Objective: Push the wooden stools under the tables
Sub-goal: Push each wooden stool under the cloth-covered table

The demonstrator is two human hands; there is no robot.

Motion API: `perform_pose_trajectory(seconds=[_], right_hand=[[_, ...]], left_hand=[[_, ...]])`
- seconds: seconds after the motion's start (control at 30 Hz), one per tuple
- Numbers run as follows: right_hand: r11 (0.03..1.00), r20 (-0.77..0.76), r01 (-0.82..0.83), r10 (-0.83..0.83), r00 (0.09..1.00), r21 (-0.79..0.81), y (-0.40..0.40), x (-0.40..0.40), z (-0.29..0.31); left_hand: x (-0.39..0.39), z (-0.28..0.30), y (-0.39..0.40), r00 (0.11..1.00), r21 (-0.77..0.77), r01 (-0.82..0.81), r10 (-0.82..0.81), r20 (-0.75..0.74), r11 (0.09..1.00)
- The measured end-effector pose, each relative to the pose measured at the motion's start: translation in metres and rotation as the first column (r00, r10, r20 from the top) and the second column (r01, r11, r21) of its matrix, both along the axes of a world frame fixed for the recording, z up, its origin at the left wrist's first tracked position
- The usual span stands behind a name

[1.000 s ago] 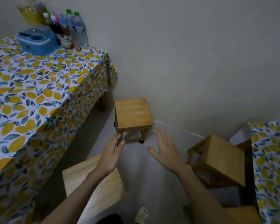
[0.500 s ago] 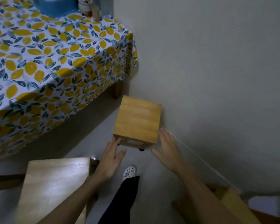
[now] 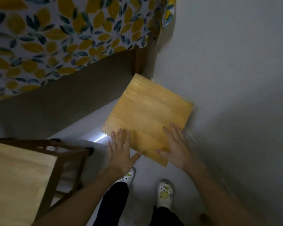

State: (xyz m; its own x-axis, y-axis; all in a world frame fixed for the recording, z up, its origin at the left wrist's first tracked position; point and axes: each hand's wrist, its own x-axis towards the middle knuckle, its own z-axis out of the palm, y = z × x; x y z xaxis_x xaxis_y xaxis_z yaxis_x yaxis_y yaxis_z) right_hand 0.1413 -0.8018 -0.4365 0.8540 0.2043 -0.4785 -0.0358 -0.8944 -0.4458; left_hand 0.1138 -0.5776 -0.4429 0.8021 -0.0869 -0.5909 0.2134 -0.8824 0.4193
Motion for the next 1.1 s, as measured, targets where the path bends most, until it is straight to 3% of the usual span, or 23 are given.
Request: perform_pose_trajectory(seconds=[0.1, 0.27, 0.43, 0.73, 1.1], right_hand=[[0.994, -0.009, -0.108, 0.108, 0.994, -0.022, -0.025, 0.008, -0.031], [0.961, 0.073, -0.272, 0.268, 0.961, 0.052, -0.058, 0.005, -0.055], [0.950, 0.076, -0.269, 0.260, 0.963, 0.161, -0.059, 0.007, -0.065], [0.925, 0.166, -0.341, 0.314, 0.935, 0.169, -0.049, 0.031, -0.077], [0.909, 0.257, -0.322, 0.256, 0.932, 0.263, 0.057, 0.142, -0.089]], left_hand=[[-0.008, -0.027, -0.025, 0.998, 0.151, -0.051, 0.054, -0.019, 0.987], [-0.021, -0.048, -0.059, 0.976, 0.131, -0.216, 0.211, 0.049, 0.967], [-0.020, -0.055, -0.060, 0.974, 0.164, -0.222, 0.212, 0.076, 0.961], [-0.003, -0.061, -0.040, 0.973, 0.136, -0.216, 0.202, 0.114, 0.967], [0.121, -0.060, 0.072, 0.976, 0.110, -0.204, 0.194, 0.098, 0.973]])
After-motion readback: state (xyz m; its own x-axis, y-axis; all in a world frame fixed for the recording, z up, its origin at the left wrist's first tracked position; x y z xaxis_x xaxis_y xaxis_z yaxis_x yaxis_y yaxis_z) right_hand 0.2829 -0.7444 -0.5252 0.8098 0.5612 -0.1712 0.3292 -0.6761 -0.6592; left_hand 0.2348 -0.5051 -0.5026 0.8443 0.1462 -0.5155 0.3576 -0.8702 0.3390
